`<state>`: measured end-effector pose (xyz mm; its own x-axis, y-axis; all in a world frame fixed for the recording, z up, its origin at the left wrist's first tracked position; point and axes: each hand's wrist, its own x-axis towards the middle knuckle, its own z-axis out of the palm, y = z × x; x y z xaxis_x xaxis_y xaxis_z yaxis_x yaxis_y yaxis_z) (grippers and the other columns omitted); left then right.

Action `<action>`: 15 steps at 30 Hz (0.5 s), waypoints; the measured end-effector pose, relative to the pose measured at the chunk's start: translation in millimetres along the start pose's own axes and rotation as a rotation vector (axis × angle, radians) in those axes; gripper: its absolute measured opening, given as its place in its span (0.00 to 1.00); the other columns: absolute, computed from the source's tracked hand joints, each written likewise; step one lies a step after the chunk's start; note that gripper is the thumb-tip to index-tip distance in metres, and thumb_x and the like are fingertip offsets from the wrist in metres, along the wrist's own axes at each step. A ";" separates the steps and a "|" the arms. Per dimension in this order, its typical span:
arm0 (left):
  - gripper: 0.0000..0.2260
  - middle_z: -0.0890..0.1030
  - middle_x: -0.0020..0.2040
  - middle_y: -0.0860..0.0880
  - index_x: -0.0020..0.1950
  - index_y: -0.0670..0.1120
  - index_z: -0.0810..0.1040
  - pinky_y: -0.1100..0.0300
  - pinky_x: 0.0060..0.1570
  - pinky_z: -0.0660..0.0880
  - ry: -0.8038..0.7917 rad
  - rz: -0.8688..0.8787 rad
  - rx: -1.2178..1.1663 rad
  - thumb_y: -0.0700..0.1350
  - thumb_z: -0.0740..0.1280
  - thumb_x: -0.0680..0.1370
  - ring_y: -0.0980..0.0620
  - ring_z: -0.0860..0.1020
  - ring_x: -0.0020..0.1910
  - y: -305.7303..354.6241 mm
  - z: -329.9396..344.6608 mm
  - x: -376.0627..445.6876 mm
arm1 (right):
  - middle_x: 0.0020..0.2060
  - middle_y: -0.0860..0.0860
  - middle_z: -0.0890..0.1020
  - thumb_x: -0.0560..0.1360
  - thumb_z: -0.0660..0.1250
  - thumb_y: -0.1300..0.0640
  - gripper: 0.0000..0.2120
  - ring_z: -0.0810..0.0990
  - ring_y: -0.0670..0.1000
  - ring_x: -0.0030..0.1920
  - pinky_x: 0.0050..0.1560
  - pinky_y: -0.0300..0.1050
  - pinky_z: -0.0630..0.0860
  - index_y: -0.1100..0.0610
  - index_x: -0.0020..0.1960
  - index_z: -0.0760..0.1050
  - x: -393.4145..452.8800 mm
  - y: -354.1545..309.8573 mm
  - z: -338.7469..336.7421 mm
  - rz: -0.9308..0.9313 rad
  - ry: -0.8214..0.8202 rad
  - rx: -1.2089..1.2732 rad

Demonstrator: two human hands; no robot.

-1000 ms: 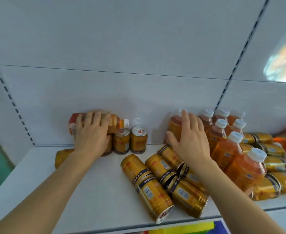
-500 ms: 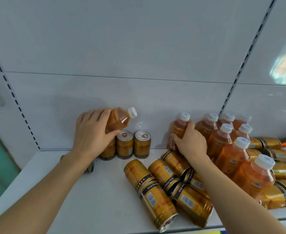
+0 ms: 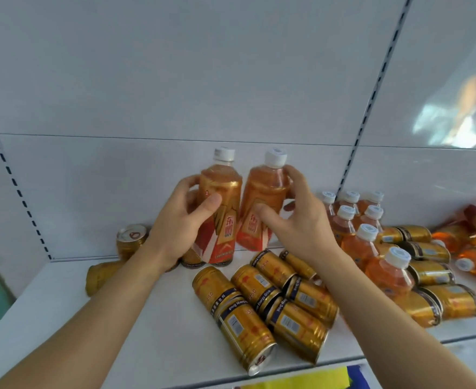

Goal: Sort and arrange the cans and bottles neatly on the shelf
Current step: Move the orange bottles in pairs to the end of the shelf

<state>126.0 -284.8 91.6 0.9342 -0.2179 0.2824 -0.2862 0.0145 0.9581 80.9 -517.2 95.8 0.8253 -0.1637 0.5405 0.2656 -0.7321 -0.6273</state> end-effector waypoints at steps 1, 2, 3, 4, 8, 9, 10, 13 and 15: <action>0.24 0.86 0.60 0.49 0.72 0.53 0.74 0.41 0.62 0.81 -0.028 -0.018 -0.085 0.59 0.71 0.78 0.47 0.85 0.59 0.1 5.8 -4.1 | 0.52 0.36 0.81 0.78 0.74 0.43 0.36 0.81 0.37 0.51 0.43 0.31 0.77 0.43 0.80 0.60 -6.6 -3.8 -3.1 0.003 -0.027 0.025; 0.21 0.85 0.61 0.48 0.71 0.52 0.75 0.40 0.61 0.81 -0.053 -0.027 -0.153 0.58 0.70 0.80 0.45 0.85 0.60 0.6 11.5 -8.7 | 0.52 0.35 0.81 0.78 0.73 0.43 0.36 0.81 0.35 0.52 0.43 0.30 0.78 0.43 0.81 0.60 -12.8 -6.8 -6.9 0.011 -0.046 0.045; 0.19 0.85 0.61 0.48 0.71 0.52 0.75 0.42 0.60 0.81 -0.081 -0.027 -0.194 0.57 0.68 0.82 0.45 0.85 0.61 0.4 17.3 -13.2 | 0.52 0.35 0.82 0.79 0.73 0.43 0.37 0.81 0.35 0.52 0.45 0.30 0.79 0.42 0.82 0.60 -19.5 -9.1 -11.2 0.019 -0.057 0.054; 0.18 0.85 0.61 0.49 0.72 0.52 0.74 0.45 0.59 0.82 -0.108 -0.021 -0.204 0.56 0.67 0.83 0.46 0.85 0.61 -0.4 23.1 -17.9 | 0.52 0.34 0.82 0.79 0.73 0.42 0.37 0.82 0.35 0.52 0.46 0.32 0.80 0.41 0.82 0.59 -25.8 -10.0 -15.7 0.027 -0.061 0.055; 0.22 0.85 0.59 0.56 0.70 0.55 0.73 0.51 0.58 0.82 -0.161 0.046 -0.086 0.57 0.71 0.77 0.54 0.85 0.59 -3.8 46.1 -36.0 | 0.55 0.38 0.84 0.80 0.73 0.43 0.36 0.84 0.40 0.55 0.53 0.45 0.85 0.42 0.82 0.60 -52.7 -4.3 -35.6 0.062 -0.066 0.077; 0.22 0.85 0.59 0.59 0.68 0.57 0.73 0.52 0.57 0.82 -0.167 0.061 -0.053 0.59 0.72 0.76 0.56 0.84 0.58 -3.2 52.2 -39.6 | 0.55 0.39 0.85 0.79 0.73 0.43 0.37 0.85 0.41 0.55 0.52 0.46 0.85 0.43 0.83 0.59 -59.1 -1.6 -42.5 0.078 -0.062 0.078; 0.23 0.85 0.58 0.60 0.68 0.60 0.73 0.53 0.57 0.82 -0.177 0.072 -0.022 0.62 0.73 0.76 0.58 0.84 0.58 -2.2 58.7 -42.9 | 0.55 0.39 0.85 0.79 0.74 0.44 0.38 0.85 0.40 0.54 0.51 0.44 0.85 0.43 0.83 0.59 -65.5 1.2 -49.9 0.093 -0.056 0.075; 0.25 0.85 0.60 0.59 0.69 0.62 0.74 0.50 0.60 0.81 -0.208 0.076 0.017 0.65 0.74 0.75 0.59 0.84 0.59 2.7 80.5 -54.1 | 0.53 0.35 0.83 0.79 0.75 0.46 0.38 0.84 0.35 0.54 0.47 0.34 0.82 0.44 0.83 0.59 -87.3 8.5 -74.9 0.125 -0.035 0.082; 0.22 0.85 0.61 0.57 0.66 0.65 0.76 0.48 0.61 0.81 -0.216 0.082 0.007 0.65 0.75 0.74 0.58 0.84 0.60 10.1 98.5 -61.0 | 0.53 0.36 0.84 0.79 0.75 0.46 0.37 0.85 0.38 0.54 0.49 0.39 0.84 0.42 0.82 0.59 -101.7 15.0 -93.6 0.120 0.001 0.087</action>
<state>45.2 -367.6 79.2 0.8410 -0.4199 0.3412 -0.3610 0.0342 0.9319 -45.7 -573.4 83.9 0.8530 -0.2477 0.4594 0.2075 -0.6468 -0.7339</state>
